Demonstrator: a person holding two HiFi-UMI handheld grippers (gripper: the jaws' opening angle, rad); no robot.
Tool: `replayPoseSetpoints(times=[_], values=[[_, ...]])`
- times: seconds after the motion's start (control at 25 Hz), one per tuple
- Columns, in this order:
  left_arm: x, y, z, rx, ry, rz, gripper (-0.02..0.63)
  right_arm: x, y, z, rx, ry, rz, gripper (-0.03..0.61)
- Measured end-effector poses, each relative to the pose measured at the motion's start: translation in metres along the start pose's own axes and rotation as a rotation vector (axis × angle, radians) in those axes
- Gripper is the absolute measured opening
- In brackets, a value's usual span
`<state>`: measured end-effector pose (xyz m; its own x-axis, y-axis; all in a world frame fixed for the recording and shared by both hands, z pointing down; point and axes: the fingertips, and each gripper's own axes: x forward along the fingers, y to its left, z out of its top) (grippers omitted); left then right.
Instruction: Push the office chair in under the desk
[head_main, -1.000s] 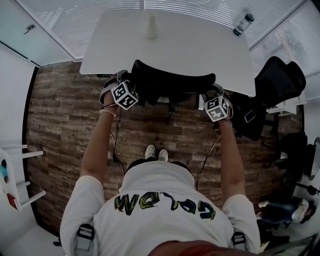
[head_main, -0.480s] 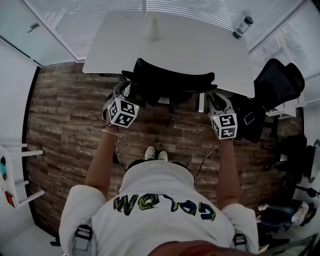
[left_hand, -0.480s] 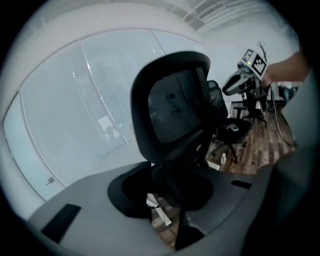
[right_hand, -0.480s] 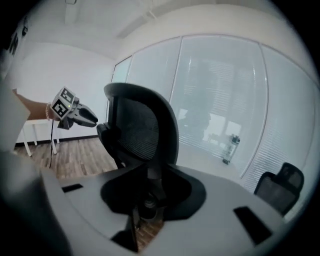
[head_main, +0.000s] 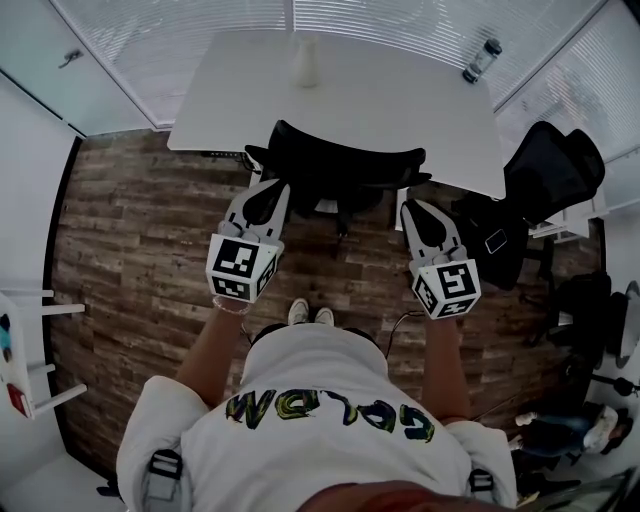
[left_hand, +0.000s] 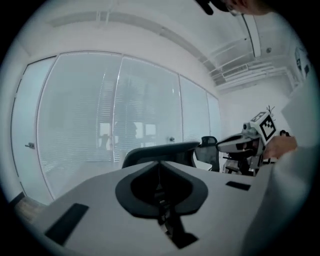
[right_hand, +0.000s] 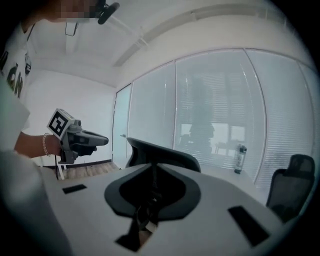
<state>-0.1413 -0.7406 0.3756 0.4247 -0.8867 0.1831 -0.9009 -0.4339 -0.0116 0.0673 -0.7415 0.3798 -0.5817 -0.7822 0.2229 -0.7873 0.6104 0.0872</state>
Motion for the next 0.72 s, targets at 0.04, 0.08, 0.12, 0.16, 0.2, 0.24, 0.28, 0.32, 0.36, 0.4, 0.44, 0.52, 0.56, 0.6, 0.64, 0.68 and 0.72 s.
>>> replayPoseSetpoints(times=[0.04,0.08,0.12,0.16,0.2,0.24,0.28,0.32,0.36,0.4,0.44,0.52,0.56,0.6,0.64,0.68,0.72], values=[[-0.005,-0.006,0.007,-0.003,-0.014,-0.008,0.014,-0.003,0.006,0.006,-0.002,-0.008,0.003,0.038],[-0.009,-0.011,0.012,-0.004,-0.026,-0.016,0.012,-0.006,0.011,0.011,-0.003,-0.016,0.005,0.037],[-0.013,-0.017,0.017,-0.006,-0.035,-0.025,0.011,-0.008,0.016,0.017,-0.001,-0.025,0.008,0.035],[-0.017,-0.023,0.021,-0.009,-0.043,-0.035,0.011,-0.011,0.020,0.022,0.003,-0.032,0.010,0.034],[-0.020,-0.029,0.024,-0.014,-0.050,-0.046,0.011,-0.014,0.023,0.027,0.007,-0.038,0.013,0.034],[-0.023,-0.035,0.027,-0.020,-0.057,-0.056,0.011,-0.017,0.027,0.031,0.011,-0.044,0.016,0.034],[-0.026,-0.040,0.030,-0.024,-0.063,-0.064,0.011,-0.020,0.030,0.036,0.014,-0.049,0.018,0.032],[-0.029,-0.044,0.033,-0.025,-0.070,-0.070,0.011,-0.023,0.034,0.040,0.016,-0.055,0.020,0.031],[-0.031,-0.047,0.036,-0.025,-0.077,-0.073,0.011,-0.026,0.037,0.044,0.017,-0.060,0.021,0.030],[-0.033,-0.050,0.039,-0.027,-0.085,-0.076,0.011,-0.029,0.041,0.048,0.016,-0.064,0.025,0.029],[-0.036,-0.054,0.043,-0.030,-0.092,-0.081,0.011,-0.032,0.046,0.051,0.017,-0.068,0.030,0.029],[-0.040,-0.061,0.049,-0.034,-0.104,-0.092,0.011,-0.038,0.054,0.057,0.019,-0.074,0.041,0.028],[-0.041,-0.064,0.052,-0.030,-0.109,-0.097,0.011,-0.040,0.057,0.059,0.019,-0.077,0.047,0.028],[-0.042,-0.066,0.055,-0.025,-0.114,-0.100,0.011,-0.041,0.060,0.061,0.019,-0.078,0.051,0.028],[-0.043,-0.069,0.057,-0.021,-0.118,-0.104,0.011,-0.042,0.063,0.063,0.020,-0.080,0.055,0.028],[-0.044,-0.071,0.058,-0.021,-0.118,-0.108,0.011,-0.042,0.066,0.065,0.019,-0.083,0.057,0.026],[-0.045,-0.072,0.057,-0.024,-0.118,-0.111,0.011,-0.043,0.068,0.067,0.017,-0.086,0.058,0.025]])
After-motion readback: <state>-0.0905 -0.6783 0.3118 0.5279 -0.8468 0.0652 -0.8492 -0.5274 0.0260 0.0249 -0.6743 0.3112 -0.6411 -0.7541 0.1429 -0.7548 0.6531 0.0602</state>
